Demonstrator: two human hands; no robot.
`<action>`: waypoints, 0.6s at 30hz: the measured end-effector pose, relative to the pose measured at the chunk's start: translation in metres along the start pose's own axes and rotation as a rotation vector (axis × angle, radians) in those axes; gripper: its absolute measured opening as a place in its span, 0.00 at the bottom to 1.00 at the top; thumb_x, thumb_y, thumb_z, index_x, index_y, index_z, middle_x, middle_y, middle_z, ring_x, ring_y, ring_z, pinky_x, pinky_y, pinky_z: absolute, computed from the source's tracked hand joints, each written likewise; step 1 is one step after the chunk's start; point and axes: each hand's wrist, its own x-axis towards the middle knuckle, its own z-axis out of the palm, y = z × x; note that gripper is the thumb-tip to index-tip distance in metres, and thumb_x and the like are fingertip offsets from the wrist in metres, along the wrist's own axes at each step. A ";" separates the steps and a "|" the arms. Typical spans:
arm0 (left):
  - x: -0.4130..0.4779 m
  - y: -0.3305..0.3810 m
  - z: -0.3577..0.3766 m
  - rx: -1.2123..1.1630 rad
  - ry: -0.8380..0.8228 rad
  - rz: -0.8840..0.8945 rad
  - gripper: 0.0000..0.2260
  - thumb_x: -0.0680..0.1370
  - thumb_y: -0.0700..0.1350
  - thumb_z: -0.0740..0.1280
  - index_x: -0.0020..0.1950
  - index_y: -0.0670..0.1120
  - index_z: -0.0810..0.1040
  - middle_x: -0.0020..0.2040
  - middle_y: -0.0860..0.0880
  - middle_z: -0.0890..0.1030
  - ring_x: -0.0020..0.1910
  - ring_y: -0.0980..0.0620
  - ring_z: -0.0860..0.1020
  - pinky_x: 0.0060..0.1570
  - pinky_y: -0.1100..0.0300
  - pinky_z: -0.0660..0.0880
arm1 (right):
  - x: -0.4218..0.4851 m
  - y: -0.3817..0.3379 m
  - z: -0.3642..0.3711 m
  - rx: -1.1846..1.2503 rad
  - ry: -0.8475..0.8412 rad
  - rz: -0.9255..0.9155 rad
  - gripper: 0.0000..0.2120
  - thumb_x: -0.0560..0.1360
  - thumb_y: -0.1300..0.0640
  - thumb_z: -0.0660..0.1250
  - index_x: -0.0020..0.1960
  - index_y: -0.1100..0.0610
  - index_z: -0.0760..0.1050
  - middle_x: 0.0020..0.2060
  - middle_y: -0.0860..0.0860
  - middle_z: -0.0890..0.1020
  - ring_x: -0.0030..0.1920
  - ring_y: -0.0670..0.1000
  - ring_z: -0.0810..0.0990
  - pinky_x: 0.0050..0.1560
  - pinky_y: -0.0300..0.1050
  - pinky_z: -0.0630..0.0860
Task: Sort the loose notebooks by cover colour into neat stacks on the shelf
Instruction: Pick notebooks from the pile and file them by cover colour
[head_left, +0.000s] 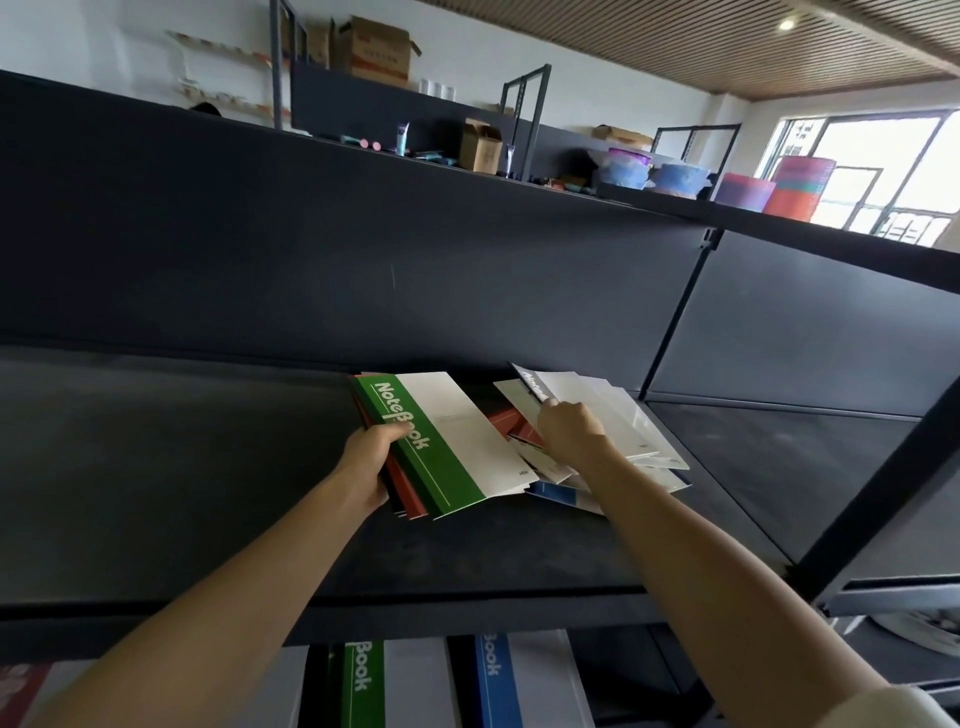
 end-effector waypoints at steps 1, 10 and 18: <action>-0.001 0.000 -0.002 0.005 -0.001 0.000 0.13 0.77 0.38 0.65 0.61 0.42 0.72 0.48 0.43 0.80 0.45 0.44 0.79 0.39 0.51 0.74 | -0.002 0.002 -0.001 0.016 -0.003 0.032 0.15 0.77 0.63 0.60 0.64 0.64 0.69 0.57 0.55 0.78 0.56 0.53 0.79 0.52 0.41 0.74; -0.013 -0.004 -0.003 -0.090 -0.035 0.044 0.16 0.80 0.43 0.63 0.65 0.38 0.71 0.42 0.43 0.81 0.42 0.46 0.78 0.45 0.50 0.74 | -0.041 -0.078 -0.092 0.226 0.100 -0.152 0.20 0.79 0.62 0.55 0.70 0.62 0.65 0.58 0.59 0.79 0.57 0.58 0.79 0.50 0.48 0.75; -0.033 -0.017 -0.045 -0.067 0.094 0.030 0.16 0.79 0.42 0.63 0.64 0.38 0.73 0.43 0.43 0.79 0.39 0.46 0.78 0.36 0.56 0.74 | -0.081 -0.130 -0.104 0.603 0.086 -0.253 0.17 0.81 0.51 0.53 0.59 0.59 0.75 0.53 0.59 0.79 0.51 0.59 0.79 0.43 0.45 0.70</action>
